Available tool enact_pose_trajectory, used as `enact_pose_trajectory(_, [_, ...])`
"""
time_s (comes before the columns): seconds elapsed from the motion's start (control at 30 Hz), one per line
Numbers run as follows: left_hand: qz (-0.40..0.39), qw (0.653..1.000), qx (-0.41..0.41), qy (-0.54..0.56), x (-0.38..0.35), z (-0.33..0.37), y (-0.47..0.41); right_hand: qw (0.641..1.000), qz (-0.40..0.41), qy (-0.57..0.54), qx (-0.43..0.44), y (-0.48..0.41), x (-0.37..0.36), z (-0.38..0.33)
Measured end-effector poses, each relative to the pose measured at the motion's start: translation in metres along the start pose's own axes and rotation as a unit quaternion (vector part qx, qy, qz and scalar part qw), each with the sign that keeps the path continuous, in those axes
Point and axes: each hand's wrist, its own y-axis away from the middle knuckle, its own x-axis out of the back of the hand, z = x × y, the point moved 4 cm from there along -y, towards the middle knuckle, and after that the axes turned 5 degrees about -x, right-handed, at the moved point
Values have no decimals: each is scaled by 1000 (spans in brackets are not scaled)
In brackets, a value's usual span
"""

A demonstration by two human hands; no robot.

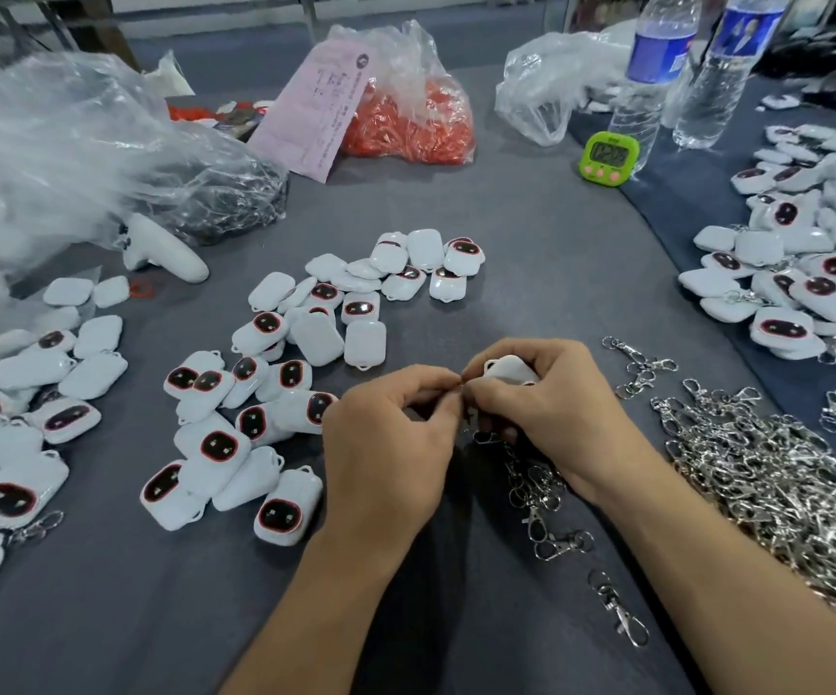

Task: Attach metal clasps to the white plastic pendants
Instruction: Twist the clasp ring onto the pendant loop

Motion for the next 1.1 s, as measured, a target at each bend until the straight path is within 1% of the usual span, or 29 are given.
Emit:
enact_pose_trajectory(0.07, [2, 1000, -11, -10, 3, 1, 1, 1000, -8, 22, -1, 1, -2, 0])
enact_pose_trajectory(0.13, [-3, 1000, -6, -4, 5, 2, 1, 999, -10, 43, 0, 2, -2, 0])
enact_pose_trajectory(0.23, [-16, 1000, 9, 9, 4, 4, -1, 999, -7, 47, 5, 2, -3, 0])
enact_pose_trajectory(0.3, [-21, 1000, 5, 7, 5, 4, -2, 999, -11, 45, 12, 1, -2, 0])
enact_pose_trajectory(0.43, [-34, 997, -44, -53, 9, 7, -2, 997, -12, 73, 31, 1, -3, 2])
enact_pose_trajectory(0.5, [-24, 997, -43, -60, 8, 5, -3, 994, -3, 96, 50, 1, -3, 0])
enact_pose_trajectory(0.57, [-20, 999, -22, -41, 6, 3, -4, 992, 7, 101, 70, 2, -2, 0])
enact_pose_trajectory(0.67, [-34, 999, 4, -4, 3, -1, -4, 990, 23, 101, 94, 4, 0, -3])
enact_pose_trajectory(0.83, [-52, 990, 70, 109, 0, -8, -7, 991, 26, 80, 104, 3, 1, -5])
enact_pose_trajectory(1.0, [-52, 993, 60, 82, -1, -5, -5, 988, 46, 93, 112, 3, 1, -4])
enact_pose_trajectory(1.1, [-44, 995, 51, 76, -4, -3, -6, 989, 38, 91, 106, 1, 3, -3])
